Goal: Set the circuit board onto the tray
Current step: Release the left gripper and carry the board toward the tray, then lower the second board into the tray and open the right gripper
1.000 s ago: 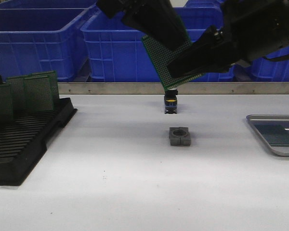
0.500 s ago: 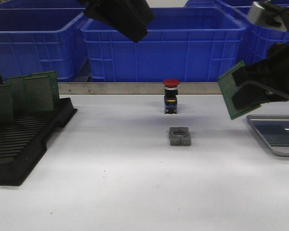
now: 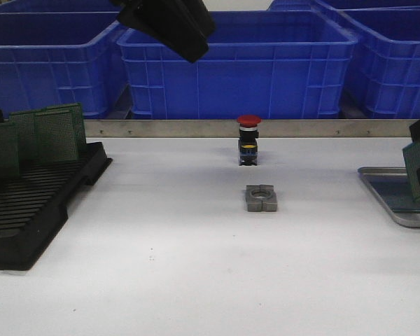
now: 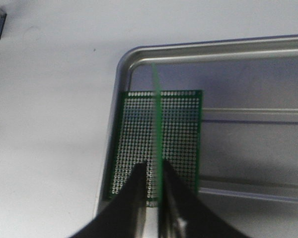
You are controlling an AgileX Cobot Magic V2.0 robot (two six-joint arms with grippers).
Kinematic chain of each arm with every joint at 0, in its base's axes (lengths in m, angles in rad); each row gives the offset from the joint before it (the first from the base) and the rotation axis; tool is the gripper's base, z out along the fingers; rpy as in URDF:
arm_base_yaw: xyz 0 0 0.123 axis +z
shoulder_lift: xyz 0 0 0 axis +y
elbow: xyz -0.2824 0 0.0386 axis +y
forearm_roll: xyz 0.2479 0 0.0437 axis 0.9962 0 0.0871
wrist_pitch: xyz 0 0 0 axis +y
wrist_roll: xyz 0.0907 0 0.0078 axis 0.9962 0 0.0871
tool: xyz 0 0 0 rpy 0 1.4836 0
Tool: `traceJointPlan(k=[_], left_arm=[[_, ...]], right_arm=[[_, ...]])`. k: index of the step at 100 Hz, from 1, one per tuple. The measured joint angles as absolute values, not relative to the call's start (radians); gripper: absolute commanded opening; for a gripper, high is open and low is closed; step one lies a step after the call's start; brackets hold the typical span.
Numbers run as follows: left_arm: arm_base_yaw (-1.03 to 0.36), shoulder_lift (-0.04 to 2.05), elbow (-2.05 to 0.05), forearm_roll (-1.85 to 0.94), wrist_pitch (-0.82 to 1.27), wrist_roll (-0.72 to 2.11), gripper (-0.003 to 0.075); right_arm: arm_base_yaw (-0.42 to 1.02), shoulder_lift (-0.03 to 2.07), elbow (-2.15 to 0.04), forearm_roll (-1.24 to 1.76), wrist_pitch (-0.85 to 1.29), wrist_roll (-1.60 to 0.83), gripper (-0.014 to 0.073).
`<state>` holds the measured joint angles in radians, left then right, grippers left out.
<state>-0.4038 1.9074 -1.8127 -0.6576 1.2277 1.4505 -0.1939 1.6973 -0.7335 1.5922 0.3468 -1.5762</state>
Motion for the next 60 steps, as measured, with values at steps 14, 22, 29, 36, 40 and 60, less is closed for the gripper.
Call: traceJointPlan(k=[14,22,29,36,40,60], left_arm=[[-0.402,1.907,-1.817,-0.628,1.228,1.444,0.0523],[-0.398,1.907,-1.834,-0.589,1.232,1.417,0.0495],[-0.39,1.907,-1.854,-0.552,1.235,1.37,0.0447],[-0.377,1.904,-1.875,-0.516,1.236,1.296,0.0358],[-0.369,1.901,-1.885,-0.499,1.238,1.242,0.0285],[-0.324,1.837,-1.912,-0.426,1.243,1.056,-0.002]], right_arm=[[-0.239,1.693,-0.733,1.592,0.365,-1.573,0.0593],[-0.275,1.67,-0.733,1.584,0.365,-1.573,0.0575],[-0.304,1.636,-0.733,1.577,0.365,-1.573,0.0543],[-0.322,1.59,-0.733,1.569,0.365,-1.573,0.0441],[-0.328,1.557,-0.733,1.558,0.368,-1.573,0.0335],[-0.328,1.393,-0.733,1.457,0.483,-1.573,-0.0112]])
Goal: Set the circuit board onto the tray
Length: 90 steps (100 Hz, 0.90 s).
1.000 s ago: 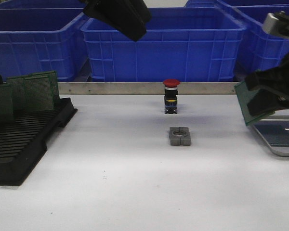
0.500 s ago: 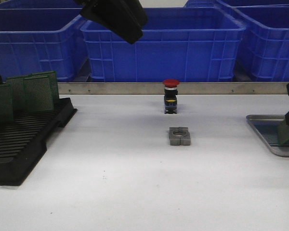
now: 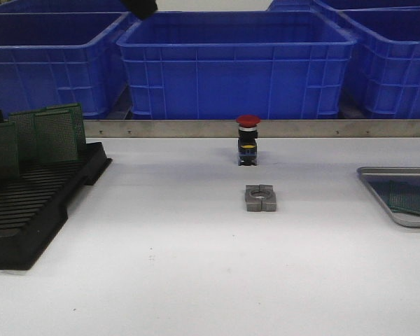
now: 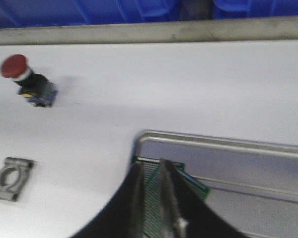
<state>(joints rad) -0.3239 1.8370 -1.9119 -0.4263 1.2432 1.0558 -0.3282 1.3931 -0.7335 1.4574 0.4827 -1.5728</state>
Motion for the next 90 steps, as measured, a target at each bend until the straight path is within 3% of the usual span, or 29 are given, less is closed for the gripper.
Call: traceJointPlan(k=[28,52,90], left_arm=[[-0.234,1.677,-1.913,-0.415,1.252,0.926,-0.002],[-0.184,1.497,-1.767,-0.456,1.238,0.859,-0.002],[-0.183,1.03,-1.168,-0.597,0.7,0.855,-0.002]], right_arm=[[-0.318,1.198,-0.733,1.454,0.565,-1.573,-0.0108],[-0.177,1.124,-0.733,1.478,0.577,-1.573,-0.0108],[0.095,0.873,-0.644,1.564,0.454,-1.744,-0.0108]])
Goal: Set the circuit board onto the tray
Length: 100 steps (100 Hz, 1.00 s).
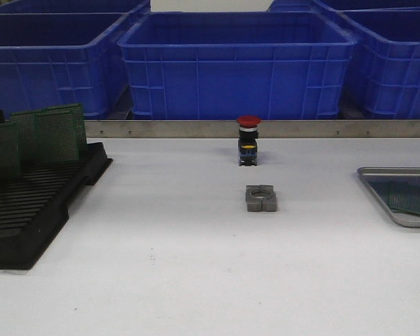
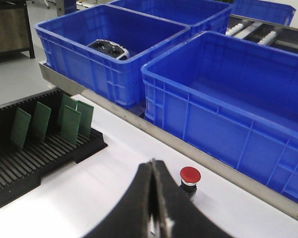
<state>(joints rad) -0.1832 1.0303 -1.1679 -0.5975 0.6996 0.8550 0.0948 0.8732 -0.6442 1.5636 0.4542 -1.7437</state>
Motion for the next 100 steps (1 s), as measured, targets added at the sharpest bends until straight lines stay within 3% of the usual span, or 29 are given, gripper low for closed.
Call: traceJointPlan(k=[23,53,79,100], left_arm=[[-0.183,0.734,-0.82,-0.645,0.482,0.899,-0.002],[-0.183,0.363,-0.507,-0.698,0.396,0.904,-0.002],[-0.183,0.147,-0.397,-0.708,0.394,0.904,-0.002],[-0.183,0.114,-0.393,-0.71,0.392,0.904,-0.002]], right_arm=[[0.103,0.664,-0.503,1.665,0.343,-1.871,-0.0108],[0.103,0.337,-0.345,1.686,0.275,-1.893,-0.0108],[0.103,0.202,-0.277,1.688,0.236,-1.896,-0.0108],[0.103,0.198,-0.275,1.688,0.236,-1.898,-0.0108]])
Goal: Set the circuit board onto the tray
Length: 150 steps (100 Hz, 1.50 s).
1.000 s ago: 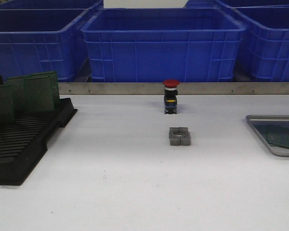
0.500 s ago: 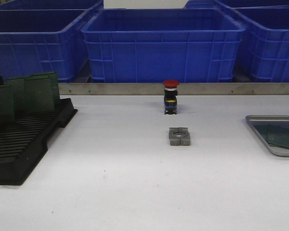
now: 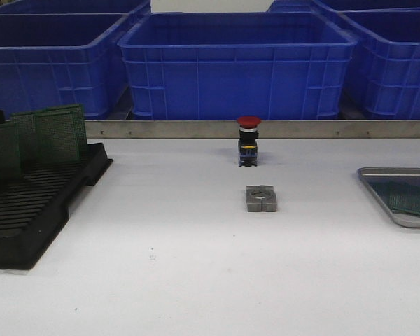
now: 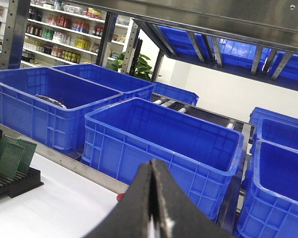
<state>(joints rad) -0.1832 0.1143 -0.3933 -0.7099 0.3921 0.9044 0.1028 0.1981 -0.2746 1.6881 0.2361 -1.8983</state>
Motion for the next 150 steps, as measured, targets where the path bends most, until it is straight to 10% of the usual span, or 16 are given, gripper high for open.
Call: traceJointPlan(k=[52,86,150], left_arm=[[-0.181,0.112,-0.382,-0.629,0.365,0.861,-0.002],[-0.063,0.023,-0.148,0.0,0.246,-0.038,-0.002],[-0.012,-0.005,0.0,0.046,0.124,-0.087,-0.002]], right_arm=[[0.103,0.198,-0.275,1.688,0.236,-1.898,-0.0108],[0.103,0.198,-0.275,1.688,0.238,-1.898,-0.0108],[0.103,0.196,-0.272,1.69,0.239,-1.898,-0.0108]])
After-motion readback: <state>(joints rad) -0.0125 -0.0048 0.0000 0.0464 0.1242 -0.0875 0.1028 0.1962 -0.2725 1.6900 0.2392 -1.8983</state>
